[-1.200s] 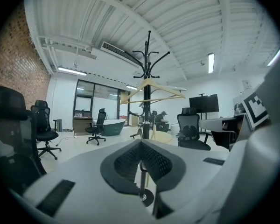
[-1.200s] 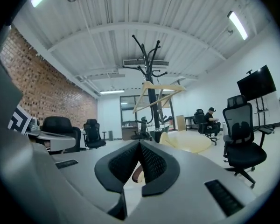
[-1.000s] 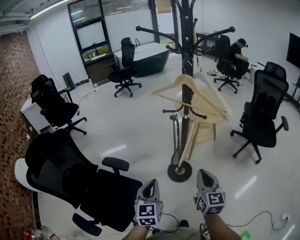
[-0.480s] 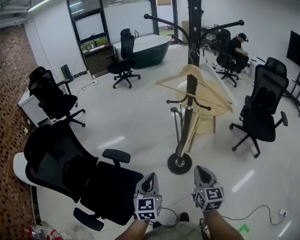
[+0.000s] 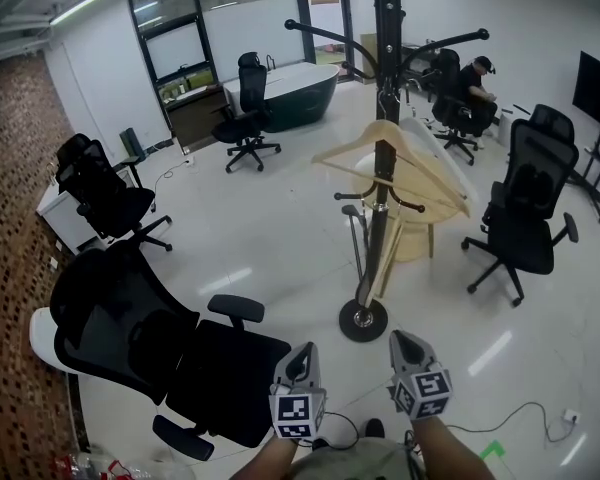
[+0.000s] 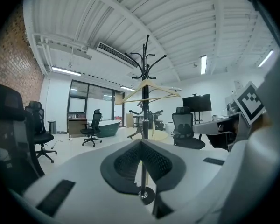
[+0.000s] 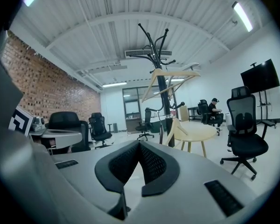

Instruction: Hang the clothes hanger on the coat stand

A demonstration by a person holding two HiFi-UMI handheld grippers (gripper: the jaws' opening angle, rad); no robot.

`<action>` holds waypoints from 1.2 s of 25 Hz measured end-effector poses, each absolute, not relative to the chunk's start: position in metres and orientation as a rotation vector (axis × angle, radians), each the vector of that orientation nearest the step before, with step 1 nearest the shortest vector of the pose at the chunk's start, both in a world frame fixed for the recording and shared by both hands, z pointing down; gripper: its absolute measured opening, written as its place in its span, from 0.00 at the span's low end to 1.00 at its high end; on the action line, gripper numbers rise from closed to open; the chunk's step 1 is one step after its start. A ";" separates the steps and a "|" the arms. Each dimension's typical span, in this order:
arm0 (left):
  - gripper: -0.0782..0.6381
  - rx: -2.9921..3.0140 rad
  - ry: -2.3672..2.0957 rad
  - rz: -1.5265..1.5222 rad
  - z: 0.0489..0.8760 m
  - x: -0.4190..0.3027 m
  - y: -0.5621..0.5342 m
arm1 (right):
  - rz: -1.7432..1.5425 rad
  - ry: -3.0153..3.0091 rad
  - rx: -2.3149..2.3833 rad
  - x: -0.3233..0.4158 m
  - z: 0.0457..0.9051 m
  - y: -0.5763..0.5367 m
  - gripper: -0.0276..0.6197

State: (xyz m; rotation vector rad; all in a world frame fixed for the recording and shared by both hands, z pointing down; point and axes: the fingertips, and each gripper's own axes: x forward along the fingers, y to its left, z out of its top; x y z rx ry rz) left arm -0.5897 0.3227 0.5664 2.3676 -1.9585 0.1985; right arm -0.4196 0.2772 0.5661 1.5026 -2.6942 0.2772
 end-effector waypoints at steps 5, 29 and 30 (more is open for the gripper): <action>0.13 2.362 -1.942 0.226 0.577 -0.588 0.321 | 0.278 -2.682 1.503 -0.417 0.571 0.276 0.04; 0.13 2.388 -1.908 0.242 0.582 -0.577 0.315 | 0.279 -2.695 1.428 -0.422 0.573 0.274 0.04; 0.13 2.389 -1.908 0.241 0.582 -0.577 0.315 | 0.280 -2.695 1.427 -0.422 0.574 0.274 0.04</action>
